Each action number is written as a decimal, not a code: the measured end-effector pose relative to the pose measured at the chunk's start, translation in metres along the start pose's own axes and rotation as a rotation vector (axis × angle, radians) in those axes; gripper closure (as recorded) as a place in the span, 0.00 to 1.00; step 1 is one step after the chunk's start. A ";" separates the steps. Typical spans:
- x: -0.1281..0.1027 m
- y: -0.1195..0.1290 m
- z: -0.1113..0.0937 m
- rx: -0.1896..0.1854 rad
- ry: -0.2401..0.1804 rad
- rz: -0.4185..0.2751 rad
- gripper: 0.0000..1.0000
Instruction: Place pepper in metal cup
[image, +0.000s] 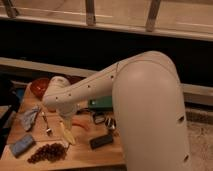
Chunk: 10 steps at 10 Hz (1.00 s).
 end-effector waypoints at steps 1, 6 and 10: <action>0.002 -0.004 0.003 -0.026 -0.025 0.014 0.25; 0.000 -0.005 0.012 -0.068 -0.049 0.023 0.25; -0.008 0.006 0.025 -0.107 -0.037 -0.007 0.25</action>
